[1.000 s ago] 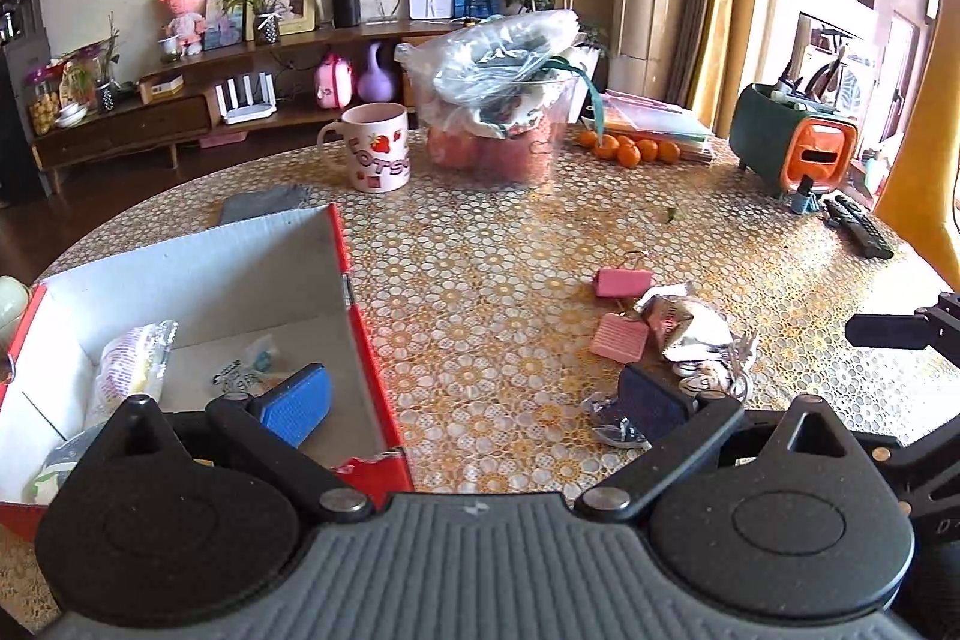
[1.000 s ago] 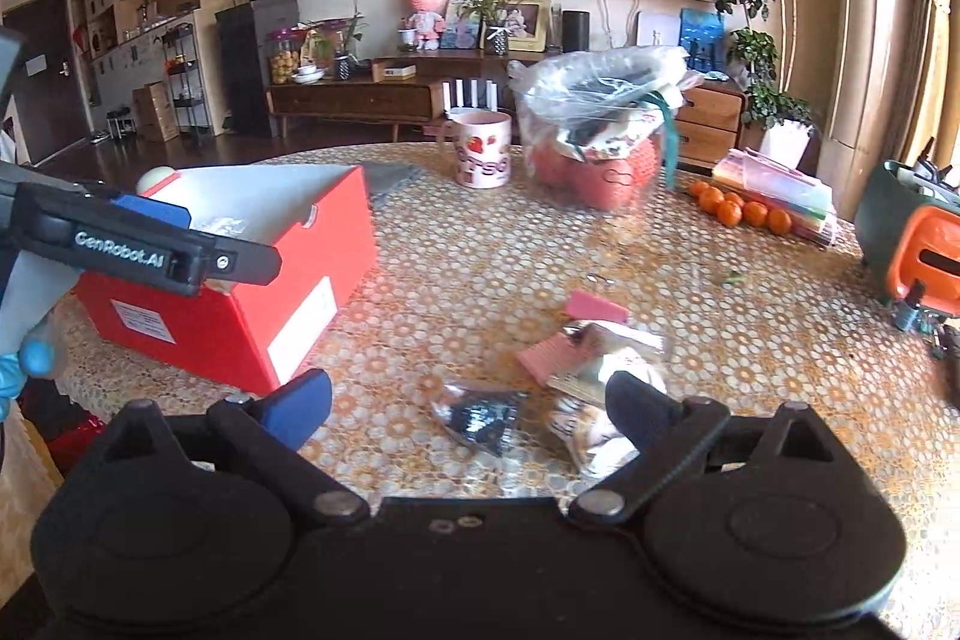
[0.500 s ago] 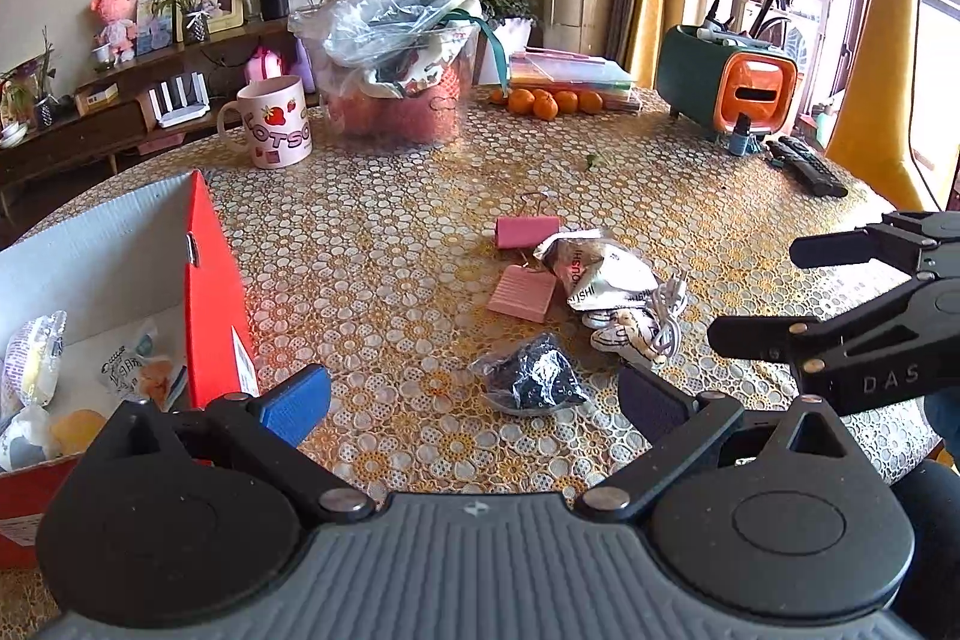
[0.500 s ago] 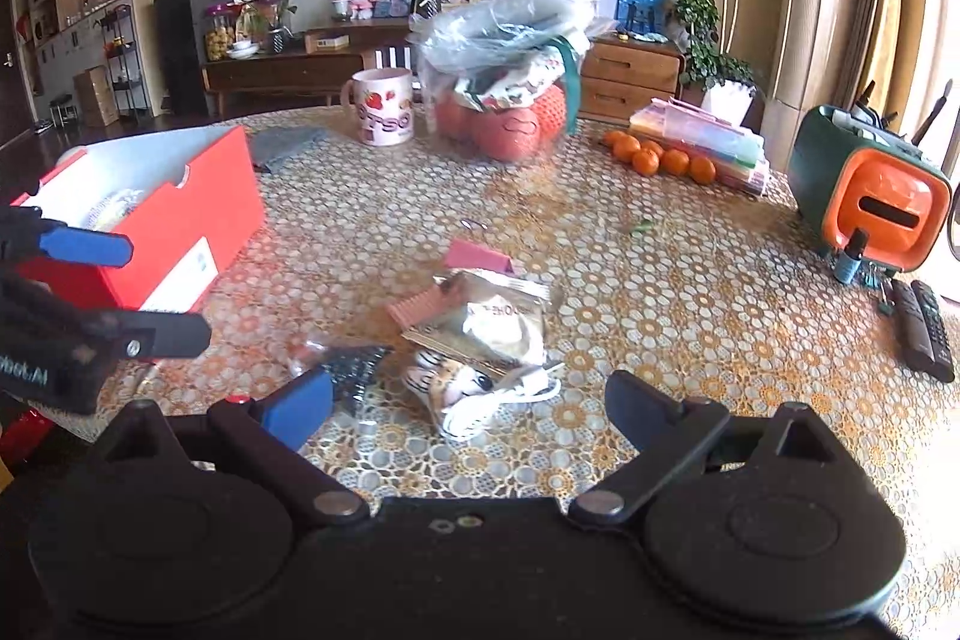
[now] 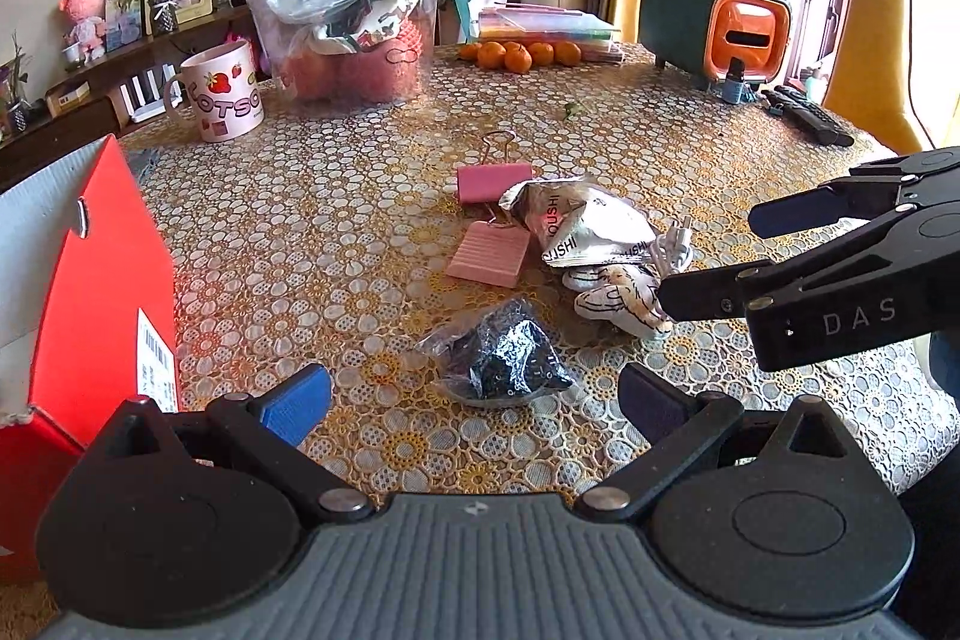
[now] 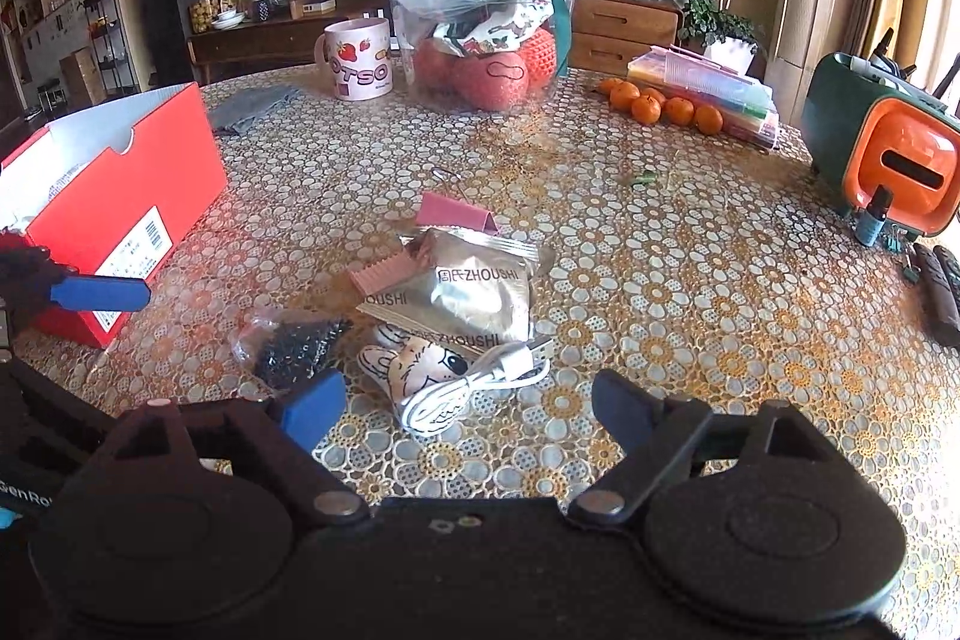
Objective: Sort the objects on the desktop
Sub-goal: 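Move both grippers back toward the black pouch and silver packet on the table, then close the left gripper on the clear bag of black items while the right gripper grasps the white cable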
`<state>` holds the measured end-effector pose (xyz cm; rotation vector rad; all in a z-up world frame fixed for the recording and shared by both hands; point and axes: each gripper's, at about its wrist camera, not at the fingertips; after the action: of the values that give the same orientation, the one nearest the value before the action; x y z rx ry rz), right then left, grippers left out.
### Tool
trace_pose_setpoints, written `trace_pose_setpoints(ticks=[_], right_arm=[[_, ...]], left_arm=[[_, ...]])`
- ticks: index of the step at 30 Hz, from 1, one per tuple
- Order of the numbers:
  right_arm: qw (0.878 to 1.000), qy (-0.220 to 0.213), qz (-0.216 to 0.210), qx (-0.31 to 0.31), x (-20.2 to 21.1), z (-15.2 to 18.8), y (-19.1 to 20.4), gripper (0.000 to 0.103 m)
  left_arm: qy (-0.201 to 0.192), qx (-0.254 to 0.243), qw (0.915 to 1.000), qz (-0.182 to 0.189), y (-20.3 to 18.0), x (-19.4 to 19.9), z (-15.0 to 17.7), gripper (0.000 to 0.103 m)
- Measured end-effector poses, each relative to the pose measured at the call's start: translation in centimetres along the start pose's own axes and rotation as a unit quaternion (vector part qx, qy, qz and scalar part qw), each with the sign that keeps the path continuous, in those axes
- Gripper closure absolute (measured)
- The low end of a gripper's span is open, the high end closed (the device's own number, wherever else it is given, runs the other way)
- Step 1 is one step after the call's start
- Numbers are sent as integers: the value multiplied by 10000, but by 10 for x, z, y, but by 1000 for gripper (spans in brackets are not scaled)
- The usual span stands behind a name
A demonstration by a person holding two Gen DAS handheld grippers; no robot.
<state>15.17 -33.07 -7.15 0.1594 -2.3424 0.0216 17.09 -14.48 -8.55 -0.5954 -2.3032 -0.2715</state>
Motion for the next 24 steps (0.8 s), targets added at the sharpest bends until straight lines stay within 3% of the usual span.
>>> trace_pose_setpoints(ticks=[16, 20, 24], right_arm=[[9982, 355, -202, -435, -33, -5, -12, 41], [9976, 357, -285, -516, -37, -7, -13, 42], [9976, 345, -382, -454, -36, -9, -8, 56]], left_arm=[[246, 69, 9996, 156, 3, -42, -7, 2], [252, 58, 9995, 190, 3, -45, -9, 2], [282, 116, 9993, 221, 4, -48, -11, 7]])
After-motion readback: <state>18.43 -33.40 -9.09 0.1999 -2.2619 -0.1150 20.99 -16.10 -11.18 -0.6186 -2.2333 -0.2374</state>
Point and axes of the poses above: each gripper's, at about its wrist camera, not at the fingertips, and x roughly against the way its jaws point, y to its left, z to its underside, and after that the axes turned 1 degree about y, right-handed
